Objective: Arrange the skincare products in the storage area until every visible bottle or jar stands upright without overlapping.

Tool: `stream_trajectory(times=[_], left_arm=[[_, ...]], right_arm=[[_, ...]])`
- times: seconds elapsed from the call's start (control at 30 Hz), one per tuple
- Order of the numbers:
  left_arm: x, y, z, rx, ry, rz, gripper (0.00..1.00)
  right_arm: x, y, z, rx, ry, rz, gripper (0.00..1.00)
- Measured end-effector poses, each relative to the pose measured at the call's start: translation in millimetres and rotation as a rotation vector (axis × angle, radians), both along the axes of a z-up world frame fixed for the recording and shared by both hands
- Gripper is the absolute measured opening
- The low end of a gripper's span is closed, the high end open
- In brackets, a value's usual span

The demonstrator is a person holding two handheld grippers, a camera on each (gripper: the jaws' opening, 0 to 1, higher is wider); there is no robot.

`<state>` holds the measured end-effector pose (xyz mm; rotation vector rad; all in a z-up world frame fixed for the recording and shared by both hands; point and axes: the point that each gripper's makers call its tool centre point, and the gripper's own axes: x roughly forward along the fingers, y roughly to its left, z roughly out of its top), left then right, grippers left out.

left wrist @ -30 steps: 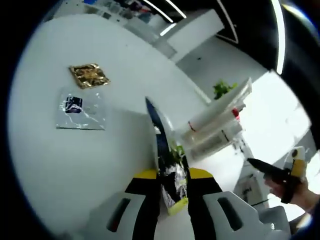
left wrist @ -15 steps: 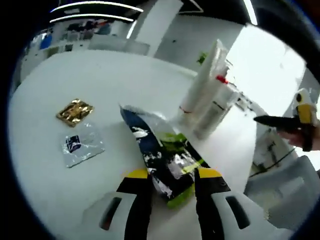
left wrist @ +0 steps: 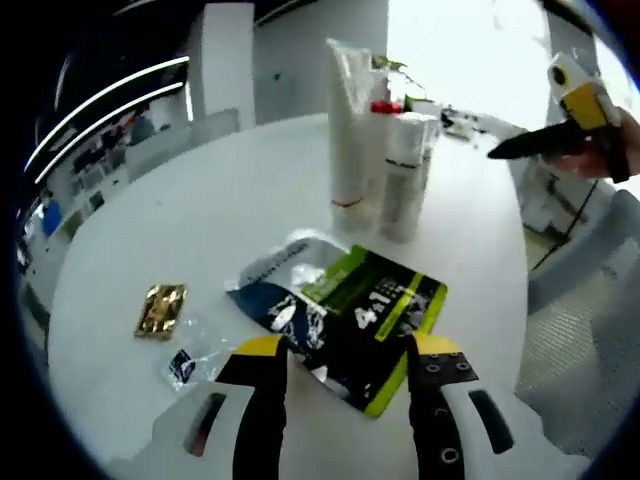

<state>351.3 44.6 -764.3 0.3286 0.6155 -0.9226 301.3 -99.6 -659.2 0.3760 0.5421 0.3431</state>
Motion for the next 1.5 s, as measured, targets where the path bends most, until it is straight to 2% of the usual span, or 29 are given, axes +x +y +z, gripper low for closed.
stream_trajectory(times=[0.1,0.2,0.27,0.97,1.23,1.5], left_arm=[[4.6,-7.9,-2.0,0.006,0.007,-0.026,0.45],[5.9,-6.7,-11.4,0.037,0.037,-0.026,0.48],[7.4,-8.4,-11.9,0.019,0.053,-0.017,0.48],[13.0,-13.1,-11.7,0.037,0.063,-0.008,0.49],[12.1,-12.7,1.2,0.011,0.052,-0.001,0.51],[4.2,6.8,10.3,0.007,0.073,0.03,0.58]], right_arm=[[-0.1,-1.2,0.4,-0.002,0.0,-0.002,0.99],[0.3,-2.5,1.6,-0.002,-0.002,-0.006,0.99],[0.9,-4.1,2.1,-0.003,-0.003,-0.008,0.99],[3.2,-0.3,5.5,-0.004,-0.011,0.0,0.99],[5.3,7.3,6.0,0.001,-0.016,0.021,0.99],[7.7,22.4,8.3,0.009,-0.033,0.055,0.99]])
